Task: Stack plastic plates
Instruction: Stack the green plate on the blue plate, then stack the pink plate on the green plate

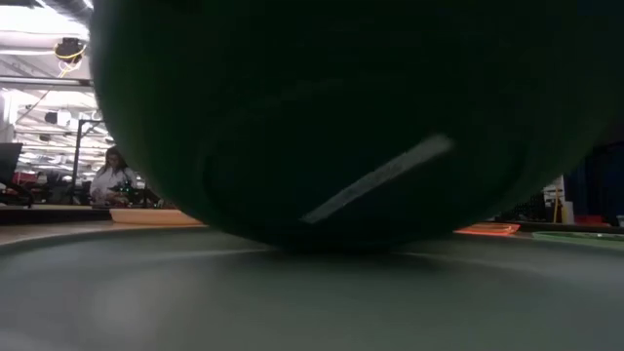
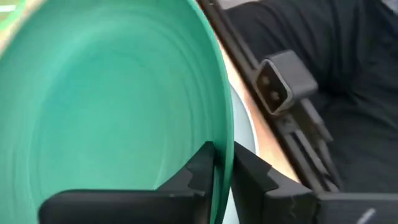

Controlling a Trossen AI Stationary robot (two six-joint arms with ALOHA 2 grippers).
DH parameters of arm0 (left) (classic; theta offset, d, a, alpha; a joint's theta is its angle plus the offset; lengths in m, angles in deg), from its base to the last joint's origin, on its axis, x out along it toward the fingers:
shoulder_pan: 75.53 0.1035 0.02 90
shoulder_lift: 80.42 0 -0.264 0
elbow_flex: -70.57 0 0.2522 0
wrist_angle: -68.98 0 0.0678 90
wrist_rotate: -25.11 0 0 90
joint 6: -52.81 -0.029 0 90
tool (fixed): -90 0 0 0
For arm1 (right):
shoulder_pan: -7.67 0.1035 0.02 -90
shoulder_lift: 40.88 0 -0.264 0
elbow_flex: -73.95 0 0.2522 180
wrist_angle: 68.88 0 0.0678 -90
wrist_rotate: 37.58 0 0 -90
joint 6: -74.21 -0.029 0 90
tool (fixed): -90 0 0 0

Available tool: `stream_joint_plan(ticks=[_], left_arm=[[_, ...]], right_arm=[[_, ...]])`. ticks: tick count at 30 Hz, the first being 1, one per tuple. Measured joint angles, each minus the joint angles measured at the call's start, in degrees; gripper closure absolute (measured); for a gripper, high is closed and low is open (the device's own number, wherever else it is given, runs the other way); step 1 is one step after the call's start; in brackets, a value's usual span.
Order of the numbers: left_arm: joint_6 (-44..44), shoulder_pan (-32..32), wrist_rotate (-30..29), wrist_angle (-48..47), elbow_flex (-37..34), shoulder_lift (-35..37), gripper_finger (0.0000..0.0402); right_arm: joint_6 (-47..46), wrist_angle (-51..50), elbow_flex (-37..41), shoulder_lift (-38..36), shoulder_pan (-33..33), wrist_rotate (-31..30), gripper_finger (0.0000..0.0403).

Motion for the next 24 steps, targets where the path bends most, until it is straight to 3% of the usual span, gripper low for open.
stream_joint_plan(ticks=[10, 16, 22, 24], left_arm=[[1.72, 0.17, 0.65, -0.86, 0.00, 1.01, 0.0291], [1.95, 0.94, 3.67, -5.95, 0.00, 6.85, 0.0281], [-3.56, 3.69, -8.05, -15.27, 0.00, 13.82, 0.0282], [-4.02, 5.80, -9.00, -18.38, 0.00, 15.88, 0.0282]], right_arm=[[-1.03, 0.47, 0.00, 0.00, 0.00, 0.48, 0.0214], [-1.44, 0.47, 0.00, 0.00, -0.01, 0.46, 0.0214], [-1.46, 0.14, 0.00, 0.00, 0.00, 0.46, 0.0214], [-1.28, 0.18, 0.00, 0.00, 0.00, 0.46, 0.0214]])
